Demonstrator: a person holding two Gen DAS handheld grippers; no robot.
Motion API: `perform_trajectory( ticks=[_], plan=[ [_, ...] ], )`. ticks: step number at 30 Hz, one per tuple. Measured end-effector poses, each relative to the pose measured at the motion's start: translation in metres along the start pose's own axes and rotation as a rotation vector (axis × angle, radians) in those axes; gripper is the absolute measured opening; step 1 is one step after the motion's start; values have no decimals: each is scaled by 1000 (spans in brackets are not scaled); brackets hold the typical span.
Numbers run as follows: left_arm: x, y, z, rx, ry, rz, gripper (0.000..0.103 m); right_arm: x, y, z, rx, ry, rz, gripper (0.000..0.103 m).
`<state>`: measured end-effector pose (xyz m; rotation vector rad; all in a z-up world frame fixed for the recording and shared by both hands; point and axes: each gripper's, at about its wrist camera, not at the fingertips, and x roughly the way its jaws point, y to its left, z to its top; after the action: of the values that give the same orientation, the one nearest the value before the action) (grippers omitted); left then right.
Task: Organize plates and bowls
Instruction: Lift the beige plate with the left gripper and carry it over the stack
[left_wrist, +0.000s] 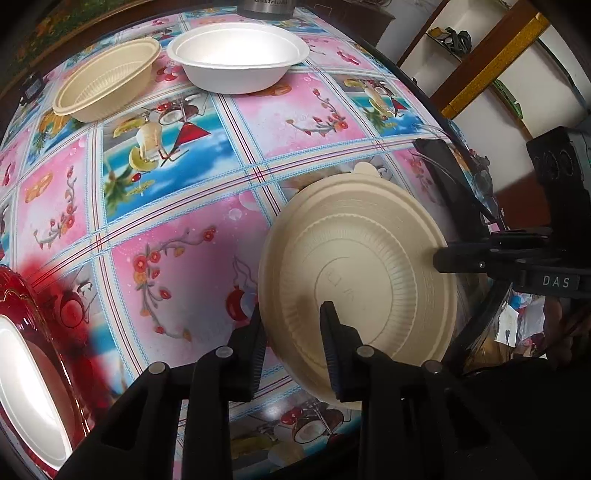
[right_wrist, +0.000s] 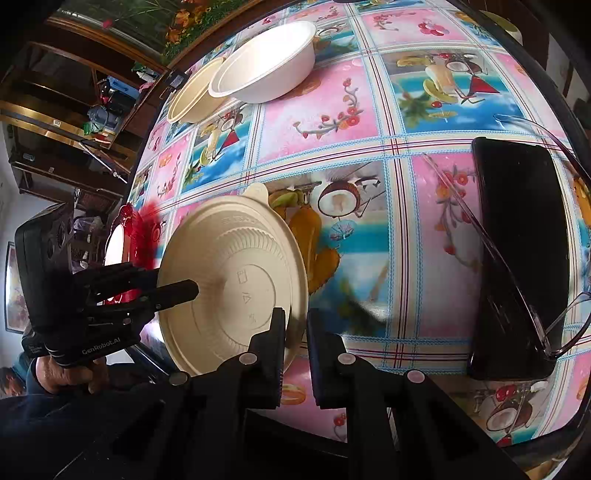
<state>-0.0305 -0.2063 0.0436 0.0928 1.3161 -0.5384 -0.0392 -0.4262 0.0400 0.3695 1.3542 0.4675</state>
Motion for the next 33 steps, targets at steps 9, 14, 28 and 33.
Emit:
perform_trajectory(
  ticks=[9,14,28,33],
  plan=[
    [-12,7,4,-22,-49,54,27,-4,13,13,-27,-21,5,12],
    [-20,15,2,-45,-73,66,27,-5,23,21,-53,-30,5,12],
    [-34,30,-2,-86,-120,90,27,5,42,33,-99,-19,15,12],
    [-39,34,-3,-89,-132,106,27,7,47,35,-111,-18,18,12]
  ],
)
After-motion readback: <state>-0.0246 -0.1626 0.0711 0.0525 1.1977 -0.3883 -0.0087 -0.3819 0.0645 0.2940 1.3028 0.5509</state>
